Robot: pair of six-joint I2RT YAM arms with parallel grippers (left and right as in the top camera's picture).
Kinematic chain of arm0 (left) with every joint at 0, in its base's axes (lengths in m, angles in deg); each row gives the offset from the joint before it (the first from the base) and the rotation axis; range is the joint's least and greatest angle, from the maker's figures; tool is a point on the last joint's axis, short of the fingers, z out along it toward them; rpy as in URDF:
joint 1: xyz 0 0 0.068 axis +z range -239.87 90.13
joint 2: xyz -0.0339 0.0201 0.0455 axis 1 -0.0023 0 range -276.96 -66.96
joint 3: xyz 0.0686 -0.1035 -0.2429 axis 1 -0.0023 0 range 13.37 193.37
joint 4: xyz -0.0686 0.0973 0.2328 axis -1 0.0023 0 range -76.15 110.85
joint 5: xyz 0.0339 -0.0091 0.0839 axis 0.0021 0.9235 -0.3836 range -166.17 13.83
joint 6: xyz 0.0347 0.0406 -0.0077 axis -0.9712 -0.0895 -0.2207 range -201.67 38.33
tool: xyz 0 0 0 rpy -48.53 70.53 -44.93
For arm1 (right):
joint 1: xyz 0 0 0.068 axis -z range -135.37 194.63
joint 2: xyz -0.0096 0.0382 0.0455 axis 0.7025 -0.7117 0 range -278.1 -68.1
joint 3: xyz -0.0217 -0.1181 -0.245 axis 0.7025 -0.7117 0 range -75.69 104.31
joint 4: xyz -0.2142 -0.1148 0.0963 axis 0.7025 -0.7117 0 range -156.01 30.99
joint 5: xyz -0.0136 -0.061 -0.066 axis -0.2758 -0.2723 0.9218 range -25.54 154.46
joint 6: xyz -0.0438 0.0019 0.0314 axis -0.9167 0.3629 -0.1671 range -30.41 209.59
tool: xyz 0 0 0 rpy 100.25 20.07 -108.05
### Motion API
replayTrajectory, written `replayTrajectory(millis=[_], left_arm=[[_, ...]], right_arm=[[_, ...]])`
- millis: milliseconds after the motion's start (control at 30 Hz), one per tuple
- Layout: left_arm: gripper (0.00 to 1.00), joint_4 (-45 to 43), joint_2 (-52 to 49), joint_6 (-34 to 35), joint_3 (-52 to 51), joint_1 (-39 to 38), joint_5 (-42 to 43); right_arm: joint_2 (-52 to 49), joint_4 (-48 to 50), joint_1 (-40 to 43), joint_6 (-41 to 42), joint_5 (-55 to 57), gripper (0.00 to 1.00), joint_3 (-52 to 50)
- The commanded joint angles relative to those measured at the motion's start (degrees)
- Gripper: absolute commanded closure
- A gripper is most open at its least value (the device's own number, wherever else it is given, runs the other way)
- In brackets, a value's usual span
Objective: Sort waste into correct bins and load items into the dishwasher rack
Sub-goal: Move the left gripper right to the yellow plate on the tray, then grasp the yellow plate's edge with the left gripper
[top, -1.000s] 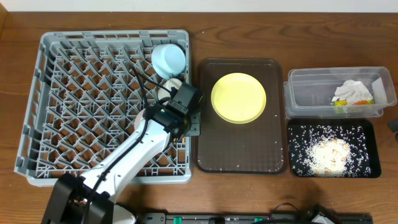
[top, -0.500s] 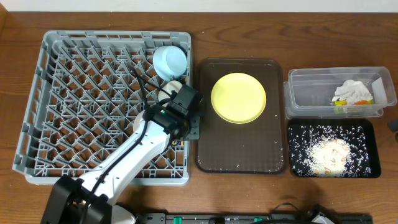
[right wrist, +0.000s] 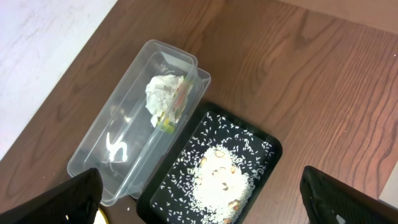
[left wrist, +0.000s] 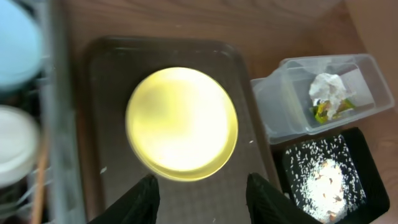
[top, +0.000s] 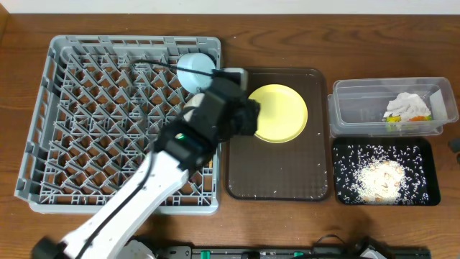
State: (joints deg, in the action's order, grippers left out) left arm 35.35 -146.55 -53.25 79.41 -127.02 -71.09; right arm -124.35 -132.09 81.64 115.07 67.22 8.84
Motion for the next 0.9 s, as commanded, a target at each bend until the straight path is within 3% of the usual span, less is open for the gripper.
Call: replayTrajectory(millis=[0,167,400,867], left_arm=[[0.52,-3.3,-6.3,-0.5,-0.2,-1.2,-1.7],[0.57,-8.0,-16.2,-0.5,-0.2,-3.2,-1.6],[0.62,-7.6,-25.2,-0.1,-0.2,-7.0,0.1],[0.62,3.0,-26.9,-0.1,-0.2,-16.3,0.5]], right_arm=[[0.1,-0.1,0.7,0.6,0.0,0.01,0.0],[0.1,-0.1,0.7,0.6,0.0,0.01,0.0],[0.1,-0.1,0.7,0.6,0.0,0.01,0.0],[0.1,-0.1,0.7,0.6,0.0,0.01,0.0]])
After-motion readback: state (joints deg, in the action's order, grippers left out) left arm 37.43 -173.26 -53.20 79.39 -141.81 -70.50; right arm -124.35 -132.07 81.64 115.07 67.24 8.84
